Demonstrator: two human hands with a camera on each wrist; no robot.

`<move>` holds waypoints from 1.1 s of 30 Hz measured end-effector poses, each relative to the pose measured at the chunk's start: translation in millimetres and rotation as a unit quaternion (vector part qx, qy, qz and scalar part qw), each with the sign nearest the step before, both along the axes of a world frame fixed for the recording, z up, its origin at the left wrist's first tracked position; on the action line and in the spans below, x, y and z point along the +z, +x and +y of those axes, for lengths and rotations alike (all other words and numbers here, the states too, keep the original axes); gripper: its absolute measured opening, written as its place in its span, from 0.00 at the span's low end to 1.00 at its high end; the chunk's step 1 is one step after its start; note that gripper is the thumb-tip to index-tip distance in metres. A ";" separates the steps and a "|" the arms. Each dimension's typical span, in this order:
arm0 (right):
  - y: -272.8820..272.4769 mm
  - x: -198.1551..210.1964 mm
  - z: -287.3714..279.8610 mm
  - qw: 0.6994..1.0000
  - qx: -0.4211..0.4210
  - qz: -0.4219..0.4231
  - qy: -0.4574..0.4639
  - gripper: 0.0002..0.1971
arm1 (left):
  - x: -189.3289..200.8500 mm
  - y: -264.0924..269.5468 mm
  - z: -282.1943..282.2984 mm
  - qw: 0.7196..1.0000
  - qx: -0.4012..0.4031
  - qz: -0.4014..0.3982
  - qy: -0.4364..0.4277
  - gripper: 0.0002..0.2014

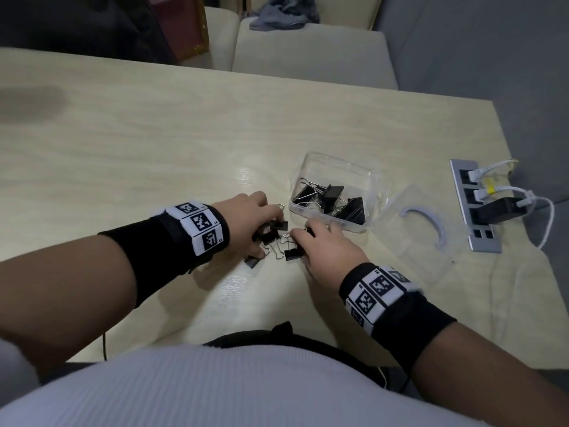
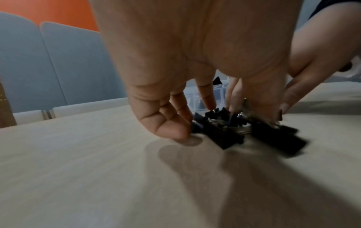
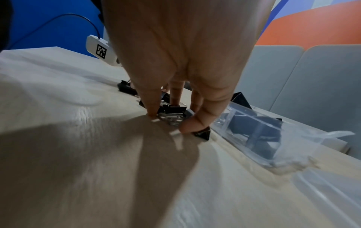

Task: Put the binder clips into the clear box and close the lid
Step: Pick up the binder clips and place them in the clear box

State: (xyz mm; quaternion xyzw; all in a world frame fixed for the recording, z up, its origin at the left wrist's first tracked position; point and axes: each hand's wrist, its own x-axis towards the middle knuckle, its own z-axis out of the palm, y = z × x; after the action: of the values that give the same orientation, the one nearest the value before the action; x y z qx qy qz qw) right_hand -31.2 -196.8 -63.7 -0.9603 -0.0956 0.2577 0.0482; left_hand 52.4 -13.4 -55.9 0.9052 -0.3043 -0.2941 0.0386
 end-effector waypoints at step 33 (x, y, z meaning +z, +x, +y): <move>51.9 35.1 -63.5 0.846 -0.426 -0.201 0.251 0.15 | 1.4 7.4 -23.4 0.998 0.039 -0.043 0.032 0.17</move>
State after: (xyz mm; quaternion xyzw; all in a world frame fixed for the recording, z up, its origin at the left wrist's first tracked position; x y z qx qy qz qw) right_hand 20.7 -260.4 -28.6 -0.8925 0.2536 -0.0198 0.3725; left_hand 59.8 -36.8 -54.4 0.9289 -0.2606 -0.2629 0.0076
